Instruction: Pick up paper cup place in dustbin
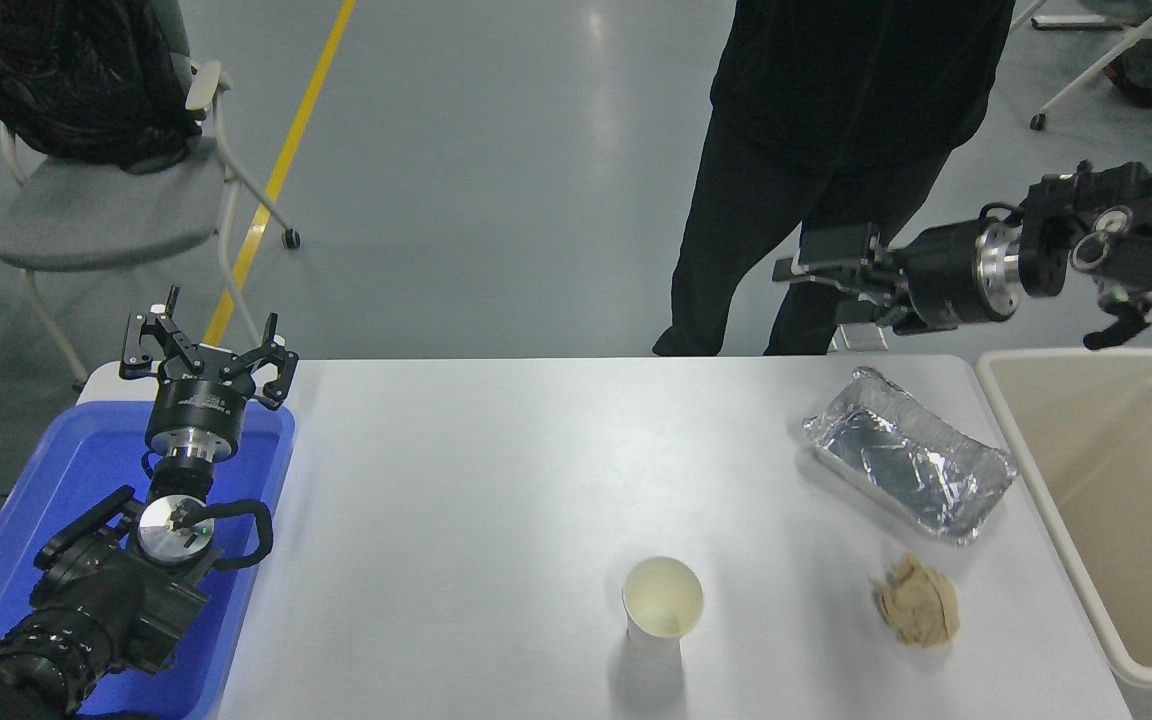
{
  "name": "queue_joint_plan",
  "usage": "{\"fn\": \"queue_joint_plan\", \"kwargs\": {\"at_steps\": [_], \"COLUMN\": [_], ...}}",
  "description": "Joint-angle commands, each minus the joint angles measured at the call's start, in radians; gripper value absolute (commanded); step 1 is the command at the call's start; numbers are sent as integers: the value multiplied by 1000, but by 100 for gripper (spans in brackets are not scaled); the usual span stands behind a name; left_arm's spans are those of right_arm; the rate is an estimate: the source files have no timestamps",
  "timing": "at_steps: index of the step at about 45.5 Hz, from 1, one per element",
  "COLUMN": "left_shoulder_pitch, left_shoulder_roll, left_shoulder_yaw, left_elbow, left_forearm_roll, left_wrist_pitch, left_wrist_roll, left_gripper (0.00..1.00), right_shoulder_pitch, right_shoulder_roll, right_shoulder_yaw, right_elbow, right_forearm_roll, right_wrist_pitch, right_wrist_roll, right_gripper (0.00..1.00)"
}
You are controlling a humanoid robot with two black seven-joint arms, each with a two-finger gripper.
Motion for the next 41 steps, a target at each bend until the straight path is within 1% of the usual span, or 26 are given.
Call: {"fn": "queue_joint_plan", "kwargs": {"at_steps": [1,15,29,34,41], "left_shoulder_pitch": [0,0,0,0,0], "left_shoulder_roll": [0,0,0,0,0], "left_shoulder_yaw": [0,0,1,1,1], "left_elbow": [0,0,0,0,2], "left_forearm_roll": [0,0,0,-2,-2], "left_wrist_pitch": [0,0,0,0,2], "left_wrist_roll": [0,1,0,0,0], "left_gripper": [99,99,99,99,99], "right_shoulder_pitch": [240,364,509,544,559], "right_shoulder_roll": [78,196,226,242,314], "right_shoulder_yaw": [-240,-360,-431,-426,-389], "right_elbow": [163,292,405,424,445], "right_forearm_roll": [-12,-2,20,143,326], "right_wrist_pitch": [4,62,190,234,228], "right_wrist_roll": [3,7,9,9,7], "right_gripper": [100,100,100,100,100]}}
